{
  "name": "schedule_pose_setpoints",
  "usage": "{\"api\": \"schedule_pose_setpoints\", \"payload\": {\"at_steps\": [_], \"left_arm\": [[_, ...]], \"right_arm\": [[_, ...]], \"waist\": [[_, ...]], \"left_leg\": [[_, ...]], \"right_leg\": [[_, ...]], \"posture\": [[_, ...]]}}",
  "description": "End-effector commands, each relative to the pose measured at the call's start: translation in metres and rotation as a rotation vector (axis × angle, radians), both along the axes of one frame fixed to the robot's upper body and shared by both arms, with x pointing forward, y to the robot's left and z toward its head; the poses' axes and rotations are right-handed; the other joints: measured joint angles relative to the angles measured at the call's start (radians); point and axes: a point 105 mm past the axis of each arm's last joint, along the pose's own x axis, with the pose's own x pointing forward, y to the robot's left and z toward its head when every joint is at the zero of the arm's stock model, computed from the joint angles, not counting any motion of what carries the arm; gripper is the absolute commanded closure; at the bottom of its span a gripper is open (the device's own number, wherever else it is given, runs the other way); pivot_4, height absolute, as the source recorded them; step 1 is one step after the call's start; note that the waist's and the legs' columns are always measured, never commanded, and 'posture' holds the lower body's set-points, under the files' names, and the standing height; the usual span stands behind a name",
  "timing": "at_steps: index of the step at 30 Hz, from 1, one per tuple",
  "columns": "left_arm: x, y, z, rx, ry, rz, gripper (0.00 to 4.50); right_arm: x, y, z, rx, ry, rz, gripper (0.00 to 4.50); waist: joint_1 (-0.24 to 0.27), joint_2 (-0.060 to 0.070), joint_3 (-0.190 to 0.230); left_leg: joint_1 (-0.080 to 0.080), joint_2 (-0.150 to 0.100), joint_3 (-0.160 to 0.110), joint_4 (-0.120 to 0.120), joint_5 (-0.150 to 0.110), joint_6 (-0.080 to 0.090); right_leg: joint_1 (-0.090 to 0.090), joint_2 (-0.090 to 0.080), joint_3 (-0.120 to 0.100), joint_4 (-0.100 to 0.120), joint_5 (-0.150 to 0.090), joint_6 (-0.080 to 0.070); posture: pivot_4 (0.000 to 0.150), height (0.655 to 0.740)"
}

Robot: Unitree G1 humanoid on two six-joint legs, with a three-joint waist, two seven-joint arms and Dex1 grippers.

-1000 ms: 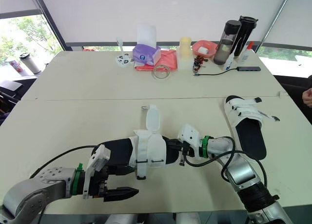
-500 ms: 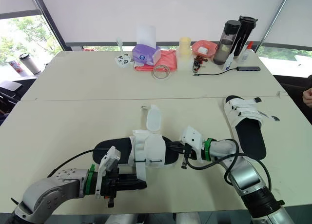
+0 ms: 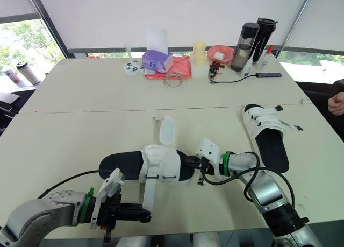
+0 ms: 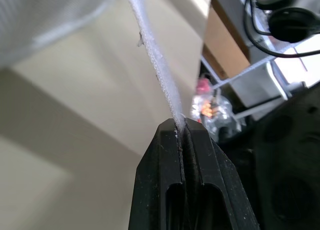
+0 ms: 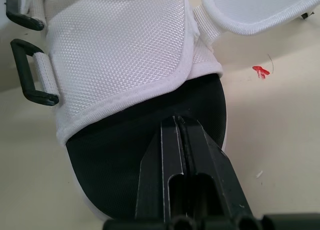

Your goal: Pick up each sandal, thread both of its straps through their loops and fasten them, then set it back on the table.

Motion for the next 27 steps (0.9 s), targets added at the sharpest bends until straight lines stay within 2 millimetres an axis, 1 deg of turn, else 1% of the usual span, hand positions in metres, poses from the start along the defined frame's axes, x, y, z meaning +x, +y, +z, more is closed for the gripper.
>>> {"api": "schedule_pose_setpoints", "payload": {"at_steps": [1, 6, 8, 12, 14, 17, 21, 23, 25, 27], "left_arm": [[-0.005, 0.002, 0.014, -0.043, 0.002, -0.025, 4.47], [-0.012, 0.003, 0.023, -0.080, 0.036, -0.039, 4.47], [-0.017, 0.004, 0.025, -0.084, 0.044, -0.062, 4.47], [-0.026, 0.006, 0.026, -0.080, 0.054, -0.090, 4.47], [-0.033, 0.009, 0.026, -0.077, 0.071, -0.100, 4.47], [-0.039, 0.014, 0.025, -0.071, 0.081, -0.105, 4.47], [-0.048, 0.015, 0.027, -0.075, 0.088, -0.139, 4.47], [-0.047, 0.015, 0.028, -0.081, 0.079, -0.140, 4.47], [-0.041, 0.014, 0.030, -0.097, 0.065, -0.124, 4.47], [-0.034, 0.013, 0.037, -0.135, 0.052, -0.102, 4.47]], "right_arm": [[-0.003, -0.006, -0.036, -0.079, 0.112, -0.037, 4.50], [0.001, -0.004, -0.035, -0.071, 0.101, -0.035, 4.50], [0.002, -0.003, -0.035, -0.071, 0.097, -0.034, 4.50], [0.005, -0.002, -0.035, -0.070, 0.089, -0.036, 4.50], [0.008, -0.002, -0.034, -0.070, 0.080, -0.038, 4.50], [0.011, -0.001, -0.034, -0.070, 0.072, -0.038, 4.50], [0.013, 0.000, -0.034, -0.069, 0.065, -0.038, 4.50], [0.014, 0.001, -0.034, -0.068, 0.064, -0.038, 4.50], [0.015, 0.001, -0.035, -0.068, 0.062, -0.039, 4.50], [0.015, 0.002, -0.035, -0.067, 0.060, -0.039, 4.50]], "waist": [[-0.008, 0.000, 0.000], [-0.022, 0.000, 0.000], [-0.022, 0.000, 0.000], [-0.021, 0.000, 0.000], [-0.023, 0.000, 0.000], [-0.024, 0.000, 0.000], [-0.026, 0.001, 0.000], [-0.026, 0.001, 0.000], [-0.026, 0.001, 0.000], [-0.025, 0.001, 0.000]], "left_leg": [[0.000, 0.000, 0.000, 0.000, 0.000, 0.000], [0.001, 0.000, 0.000, 0.000, 0.000, 0.000], [0.001, 0.000, 0.000, 0.000, 0.000, 0.000], [0.001, 0.000, 0.000, 0.000, 0.000, 0.000], [0.001, 0.000, 0.000, 0.000, 0.000, 0.000], [0.001, 0.001, 0.000, 0.000, 0.000, 0.000], [0.001, 0.001, 0.001, 0.000, 0.000, 0.000], [0.000, 0.001, 0.001, -0.001, 0.000, 0.000], [0.000, 0.001, 0.001, -0.001, 0.000, 0.000], [0.000, 0.001, 0.001, -0.001, 0.000, 0.000]], "right_leg": [[0.000, 0.000, 0.000, 0.000, 0.000, 0.001], [0.000, 0.000, 0.000, 0.000, 0.000, 0.001], [0.000, 0.000, 0.000, 0.001, 0.000, 0.000], [-0.001, 0.000, 0.000, 0.001, 0.002, -0.003], [-0.001, 0.000, 0.000, 0.001, 0.002, -0.003], [-0.001, 0.000, 0.000, 0.000, 0.000, 0.000], [-0.002, 0.000, 0.000, 0.000, 0.000, -0.001], [-0.002, 0.000, 0.000, 0.000, 0.000, -0.001], [-0.003, 0.000, 0.000, 0.000, 0.000, -0.001], [-0.003, 0.000, 0.000, 0.001, 0.000, -0.001]], "posture": [[0.150, 0.7400], [0.150, 0.7400], [0.150, 0.7400], [0.150, 0.7400], [0.150, 0.7400], [0.150, 0.7400], [0.150, 0.7400], [0.150, 0.7400], [0.150, 0.7400], [0.150, 0.7400]]}}
